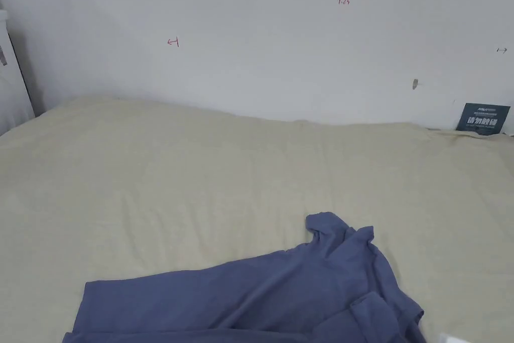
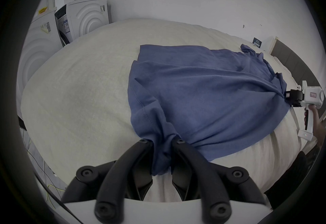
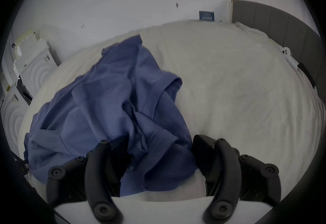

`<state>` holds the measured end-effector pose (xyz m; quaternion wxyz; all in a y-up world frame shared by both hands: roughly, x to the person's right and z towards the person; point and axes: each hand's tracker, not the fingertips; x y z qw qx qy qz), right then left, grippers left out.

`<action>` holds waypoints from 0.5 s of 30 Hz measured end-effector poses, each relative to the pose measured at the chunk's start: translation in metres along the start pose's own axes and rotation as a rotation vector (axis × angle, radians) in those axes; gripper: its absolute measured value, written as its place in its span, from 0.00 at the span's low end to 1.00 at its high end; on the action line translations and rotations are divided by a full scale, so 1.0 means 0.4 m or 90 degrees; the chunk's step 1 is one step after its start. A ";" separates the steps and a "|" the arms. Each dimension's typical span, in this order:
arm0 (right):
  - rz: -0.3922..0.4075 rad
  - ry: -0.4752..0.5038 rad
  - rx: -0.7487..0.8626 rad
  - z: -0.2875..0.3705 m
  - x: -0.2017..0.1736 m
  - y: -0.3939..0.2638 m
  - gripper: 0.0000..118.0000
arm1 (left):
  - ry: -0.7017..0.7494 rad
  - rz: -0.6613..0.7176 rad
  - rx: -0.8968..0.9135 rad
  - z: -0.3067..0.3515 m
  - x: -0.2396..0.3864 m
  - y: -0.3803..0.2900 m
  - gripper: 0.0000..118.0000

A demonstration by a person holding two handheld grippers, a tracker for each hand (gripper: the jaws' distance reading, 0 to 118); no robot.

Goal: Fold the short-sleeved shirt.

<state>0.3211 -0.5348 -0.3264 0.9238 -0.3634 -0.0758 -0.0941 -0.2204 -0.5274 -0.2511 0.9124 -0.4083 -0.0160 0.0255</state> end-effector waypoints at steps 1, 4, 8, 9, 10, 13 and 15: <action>-0.004 0.002 -0.010 0.009 -0.004 0.003 0.26 | -0.001 0.003 0.001 0.000 0.000 0.001 0.14; -0.021 0.054 -0.002 0.031 -0.008 0.000 0.10 | -0.003 0.012 0.006 0.003 -0.001 -0.002 0.14; -0.036 0.050 0.011 0.075 -0.002 0.014 0.10 | -0.045 0.083 0.020 0.037 -0.040 0.023 0.12; -0.041 0.056 0.011 0.096 0.005 0.023 0.10 | -0.061 0.110 0.035 0.056 -0.056 0.031 0.11; -0.049 0.060 0.019 0.121 0.011 0.026 0.10 | -0.069 0.113 0.056 0.075 -0.065 0.038 0.10; -0.060 0.075 0.021 0.203 0.021 0.022 0.09 | -0.069 0.075 0.066 0.117 -0.077 0.068 0.10; -0.055 0.067 0.031 0.264 0.012 -0.004 0.09 | -0.081 0.064 0.070 0.139 -0.088 0.078 0.10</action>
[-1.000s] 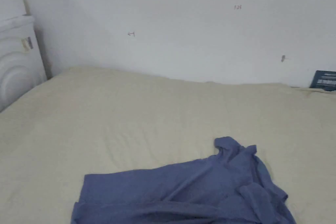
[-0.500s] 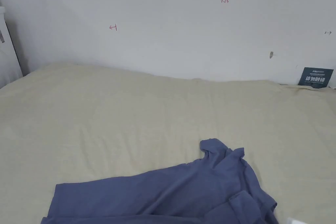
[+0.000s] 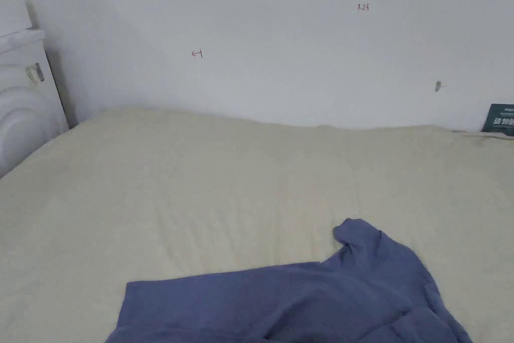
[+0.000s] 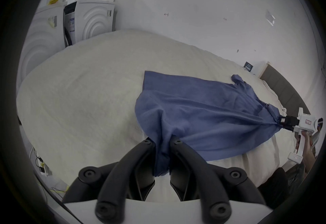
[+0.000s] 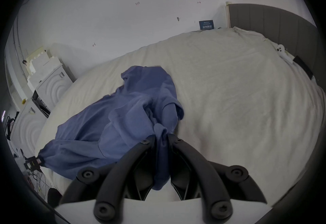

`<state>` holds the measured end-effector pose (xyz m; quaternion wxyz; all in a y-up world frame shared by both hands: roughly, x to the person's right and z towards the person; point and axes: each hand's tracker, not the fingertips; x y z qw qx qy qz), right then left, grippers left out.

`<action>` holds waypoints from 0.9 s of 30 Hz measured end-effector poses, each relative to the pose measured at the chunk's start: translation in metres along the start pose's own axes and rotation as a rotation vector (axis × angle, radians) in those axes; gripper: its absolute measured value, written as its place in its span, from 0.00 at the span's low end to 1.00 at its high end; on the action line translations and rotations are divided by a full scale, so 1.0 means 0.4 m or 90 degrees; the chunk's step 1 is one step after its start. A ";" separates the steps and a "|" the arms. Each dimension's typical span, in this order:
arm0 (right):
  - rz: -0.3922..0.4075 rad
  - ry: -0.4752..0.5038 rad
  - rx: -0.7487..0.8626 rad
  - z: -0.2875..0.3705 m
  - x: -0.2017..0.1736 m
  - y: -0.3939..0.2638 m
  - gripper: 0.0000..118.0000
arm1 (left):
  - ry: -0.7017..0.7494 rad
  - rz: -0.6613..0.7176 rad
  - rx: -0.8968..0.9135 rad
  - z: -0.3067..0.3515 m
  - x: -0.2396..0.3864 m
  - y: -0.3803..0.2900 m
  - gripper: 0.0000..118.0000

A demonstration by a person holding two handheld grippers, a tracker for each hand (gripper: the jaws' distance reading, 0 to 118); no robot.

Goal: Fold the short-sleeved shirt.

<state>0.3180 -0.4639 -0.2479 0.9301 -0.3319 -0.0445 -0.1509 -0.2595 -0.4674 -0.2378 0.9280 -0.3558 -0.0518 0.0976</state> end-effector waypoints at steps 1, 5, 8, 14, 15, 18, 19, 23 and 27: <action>0.000 -0.002 -0.006 0.024 -0.001 -0.011 0.09 | -0.002 -0.011 0.001 0.011 -0.003 0.001 0.10; -0.003 -0.018 -0.021 0.124 -0.011 -0.097 0.09 | 0.006 -0.040 -0.008 0.051 -0.029 -0.025 0.10; -0.024 -0.020 -0.048 0.158 -0.017 -0.168 0.09 | 0.007 -0.047 -0.029 0.067 -0.046 -0.066 0.10; -0.005 -0.051 -0.082 0.119 -0.013 -0.234 0.10 | 0.008 -0.029 -0.063 0.041 -0.065 -0.132 0.11; -0.006 -0.055 -0.084 0.112 -0.009 -0.235 0.13 | 0.006 -0.026 -0.065 0.039 -0.066 -0.134 0.15; 0.025 -0.078 -0.049 0.146 -0.014 -0.223 0.47 | 0.029 -0.010 -0.039 0.066 -0.075 -0.118 0.62; 0.043 -0.093 -0.014 0.170 -0.015 -0.217 0.53 | 0.059 -0.020 -0.013 0.089 -0.080 -0.108 0.68; 0.097 -0.077 0.158 0.338 -0.033 -0.145 0.65 | 0.083 -0.075 0.119 0.250 -0.061 -0.025 0.74; 0.127 -0.020 0.254 0.469 -0.086 -0.069 0.93 | 0.091 -0.132 0.240 0.393 0.020 0.061 0.81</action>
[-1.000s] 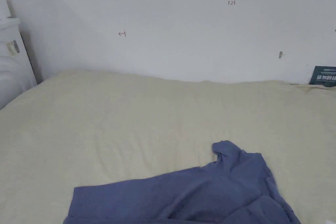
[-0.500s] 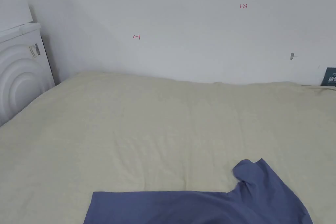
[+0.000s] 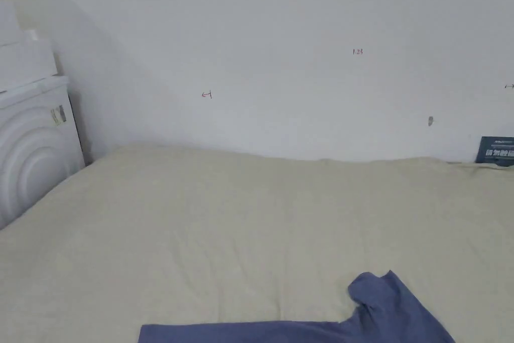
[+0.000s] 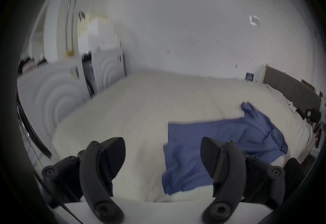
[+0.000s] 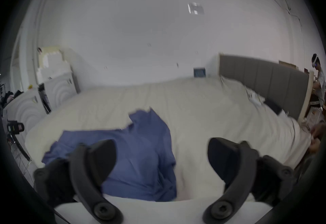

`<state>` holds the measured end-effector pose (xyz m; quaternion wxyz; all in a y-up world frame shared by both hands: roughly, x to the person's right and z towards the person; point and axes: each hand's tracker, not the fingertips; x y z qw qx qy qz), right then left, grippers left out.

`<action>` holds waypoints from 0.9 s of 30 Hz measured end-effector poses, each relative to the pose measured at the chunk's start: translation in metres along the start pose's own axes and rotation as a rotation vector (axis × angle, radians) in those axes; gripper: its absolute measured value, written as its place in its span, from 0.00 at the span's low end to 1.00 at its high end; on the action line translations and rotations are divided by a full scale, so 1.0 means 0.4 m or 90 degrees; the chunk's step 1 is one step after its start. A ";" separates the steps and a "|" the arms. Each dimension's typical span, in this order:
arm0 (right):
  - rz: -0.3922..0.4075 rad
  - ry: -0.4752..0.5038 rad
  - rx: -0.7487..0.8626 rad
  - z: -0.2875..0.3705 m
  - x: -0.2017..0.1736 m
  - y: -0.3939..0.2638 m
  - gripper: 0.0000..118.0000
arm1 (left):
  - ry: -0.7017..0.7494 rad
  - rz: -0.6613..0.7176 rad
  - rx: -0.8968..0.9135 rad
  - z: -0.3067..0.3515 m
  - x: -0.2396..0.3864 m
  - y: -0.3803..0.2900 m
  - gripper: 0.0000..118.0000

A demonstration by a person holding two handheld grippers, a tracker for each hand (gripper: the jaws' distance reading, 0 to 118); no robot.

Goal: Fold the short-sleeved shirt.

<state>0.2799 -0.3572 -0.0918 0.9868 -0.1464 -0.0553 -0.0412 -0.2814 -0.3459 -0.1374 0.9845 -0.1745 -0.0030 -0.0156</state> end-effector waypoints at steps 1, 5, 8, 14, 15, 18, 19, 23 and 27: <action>0.002 0.009 0.014 0.019 -0.011 0.021 0.94 | -0.007 0.003 0.032 0.022 0.014 0.023 0.82; -0.003 0.029 0.062 0.063 -0.061 0.061 0.94 | -0.098 0.034 0.087 0.080 0.078 0.087 0.83; -0.011 0.055 0.044 0.065 -0.088 0.057 0.94 | -0.119 0.038 0.102 0.096 0.133 0.096 0.82; 0.013 0.083 0.010 0.068 -0.149 0.014 0.74 | -0.142 0.010 0.118 0.121 0.222 0.061 0.52; 0.008 0.091 0.008 0.073 -0.156 0.008 0.55 | -0.151 0.010 0.115 0.122 0.225 0.054 0.43; 0.008 0.094 -0.009 0.067 -0.173 -0.009 0.09 | -0.171 0.019 0.097 0.127 0.238 0.031 0.18; 0.013 0.092 -0.014 0.065 -0.178 -0.016 0.09 | -0.176 0.024 0.086 0.123 0.237 0.023 0.12; 0.015 0.117 -0.035 0.059 -0.189 -0.029 0.02 | -0.166 0.041 0.048 0.115 0.236 -0.008 0.00; 0.014 0.126 -0.041 0.056 -0.190 -0.026 0.02 | -0.146 0.043 0.007 0.094 0.216 -0.014 0.00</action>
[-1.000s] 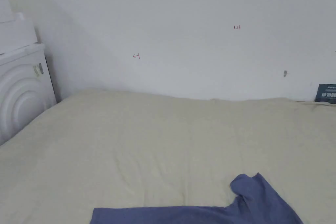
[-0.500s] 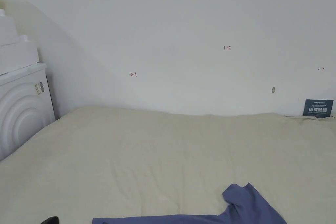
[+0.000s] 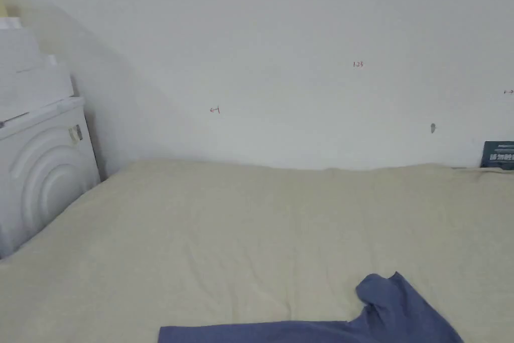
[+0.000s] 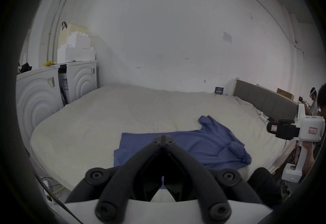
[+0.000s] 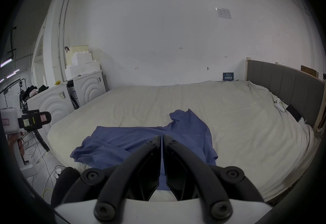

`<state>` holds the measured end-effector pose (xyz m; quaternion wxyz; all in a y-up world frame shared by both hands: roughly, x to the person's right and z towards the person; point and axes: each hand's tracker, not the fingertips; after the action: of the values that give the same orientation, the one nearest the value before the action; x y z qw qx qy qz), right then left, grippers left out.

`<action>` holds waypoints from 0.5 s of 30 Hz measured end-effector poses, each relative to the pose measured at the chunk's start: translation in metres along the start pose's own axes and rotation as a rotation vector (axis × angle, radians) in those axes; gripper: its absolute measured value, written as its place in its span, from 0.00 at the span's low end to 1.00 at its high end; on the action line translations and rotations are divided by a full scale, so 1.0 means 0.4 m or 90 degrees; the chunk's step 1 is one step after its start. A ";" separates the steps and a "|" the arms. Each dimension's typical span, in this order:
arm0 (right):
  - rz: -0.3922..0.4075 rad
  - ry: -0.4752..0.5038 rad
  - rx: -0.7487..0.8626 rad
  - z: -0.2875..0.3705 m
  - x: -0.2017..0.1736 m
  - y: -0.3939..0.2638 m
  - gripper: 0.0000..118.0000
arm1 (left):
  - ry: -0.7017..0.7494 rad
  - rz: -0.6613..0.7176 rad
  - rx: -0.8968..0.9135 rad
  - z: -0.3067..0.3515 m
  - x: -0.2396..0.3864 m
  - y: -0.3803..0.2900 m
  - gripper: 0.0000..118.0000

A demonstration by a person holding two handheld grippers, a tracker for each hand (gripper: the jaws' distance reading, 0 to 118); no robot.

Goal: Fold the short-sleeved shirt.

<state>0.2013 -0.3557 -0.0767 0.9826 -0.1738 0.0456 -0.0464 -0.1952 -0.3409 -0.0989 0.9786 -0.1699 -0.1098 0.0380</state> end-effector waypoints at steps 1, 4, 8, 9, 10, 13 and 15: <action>-0.003 0.002 -0.003 -0.002 0.001 -0.001 0.02 | 0.003 -0.001 -0.003 -0.009 -0.010 0.002 0.00; -0.010 0.017 -0.015 -0.013 0.004 -0.005 0.02 | 0.019 -0.010 -0.039 -0.076 -0.059 0.012 0.00; -0.018 0.028 -0.044 -0.039 0.004 -0.022 0.02 | 0.024 -0.002 -0.109 -0.237 -0.134 0.027 0.00; -0.019 0.027 -0.051 -0.048 0.006 -0.028 0.02 | 0.032 -0.010 -0.134 -0.297 -0.152 0.029 0.00; -0.022 0.025 -0.058 -0.056 0.008 -0.033 0.02 | 0.042 -0.011 -0.150 -0.353 -0.169 0.028 0.00; -0.031 0.027 -0.084 -0.083 0.022 -0.046 0.02 | 0.062 0.006 -0.233 -0.534 -0.231 0.019 0.10; -0.031 0.021 -0.104 -0.098 0.032 -0.054 0.02 | 0.077 0.021 -0.289 -0.642 -0.276 0.010 0.38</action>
<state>0.2083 -0.3906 -0.1068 0.9630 -0.2534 0.0610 -0.0690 -0.2440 -0.4328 -0.3584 0.9194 -0.3892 -0.0541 0.0182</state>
